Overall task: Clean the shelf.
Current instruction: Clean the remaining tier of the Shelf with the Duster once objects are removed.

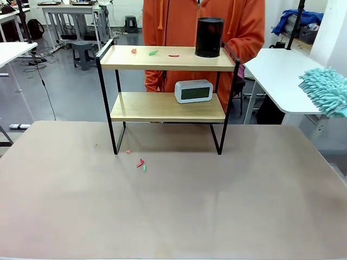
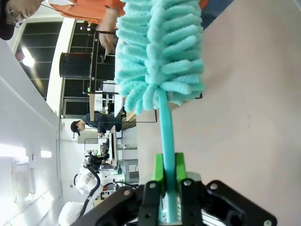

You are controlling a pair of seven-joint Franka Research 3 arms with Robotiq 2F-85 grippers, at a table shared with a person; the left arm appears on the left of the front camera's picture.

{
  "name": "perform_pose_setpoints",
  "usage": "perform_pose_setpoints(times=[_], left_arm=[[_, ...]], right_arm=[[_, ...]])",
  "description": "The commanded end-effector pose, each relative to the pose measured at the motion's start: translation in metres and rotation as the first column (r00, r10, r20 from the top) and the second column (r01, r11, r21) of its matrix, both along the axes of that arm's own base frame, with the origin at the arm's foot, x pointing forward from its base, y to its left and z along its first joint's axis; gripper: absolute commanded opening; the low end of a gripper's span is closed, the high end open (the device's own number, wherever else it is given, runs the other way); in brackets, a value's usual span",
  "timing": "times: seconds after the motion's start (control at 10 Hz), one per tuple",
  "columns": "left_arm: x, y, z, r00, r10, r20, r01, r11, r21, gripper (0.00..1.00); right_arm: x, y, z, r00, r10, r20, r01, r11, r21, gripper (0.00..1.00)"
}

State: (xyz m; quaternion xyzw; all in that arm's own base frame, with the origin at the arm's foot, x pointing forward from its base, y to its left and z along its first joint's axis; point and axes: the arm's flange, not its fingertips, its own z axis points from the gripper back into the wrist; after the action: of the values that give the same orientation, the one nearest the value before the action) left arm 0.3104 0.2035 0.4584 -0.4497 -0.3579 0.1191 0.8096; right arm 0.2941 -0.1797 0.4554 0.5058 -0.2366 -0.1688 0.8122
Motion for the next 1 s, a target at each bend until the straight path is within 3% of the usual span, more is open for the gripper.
perform_pose_setpoints(times=[0.0, 0.7, 0.8, 0.9], left_arm=[[0.001, -0.001, -0.001, 0.999, -0.003, 0.032, 0.003, 1.000, -0.003, 1.00], [0.001, -0.001, -0.001, 0.999, -0.003, 0.032, 0.003, 1.000, -0.003, 1.00], [0.001, -0.001, -0.001, 0.999, -0.003, 0.032, 0.003, 1.000, -0.003, 1.00], [0.001, -0.001, -0.001, 0.999, -0.003, 0.032, 0.003, 1.000, -0.003, 1.00]], right_arm=[[-0.002, -0.001, 0.001, 1.000, 0.011, 0.027, -0.011, 1.000, -0.002, 0.00], [-0.002, -0.001, 0.001, 1.000, 0.011, 0.027, -0.011, 1.000, -0.002, 0.00], [0.000, 0.000, 0.000, 1.000, 0.000, 0.000, 0.000, 1.000, 0.000, 0.12], [0.010, 0.014, 0.028, 0.998, -0.029, 0.056, 0.033, 0.997, -0.074, 0.12]])
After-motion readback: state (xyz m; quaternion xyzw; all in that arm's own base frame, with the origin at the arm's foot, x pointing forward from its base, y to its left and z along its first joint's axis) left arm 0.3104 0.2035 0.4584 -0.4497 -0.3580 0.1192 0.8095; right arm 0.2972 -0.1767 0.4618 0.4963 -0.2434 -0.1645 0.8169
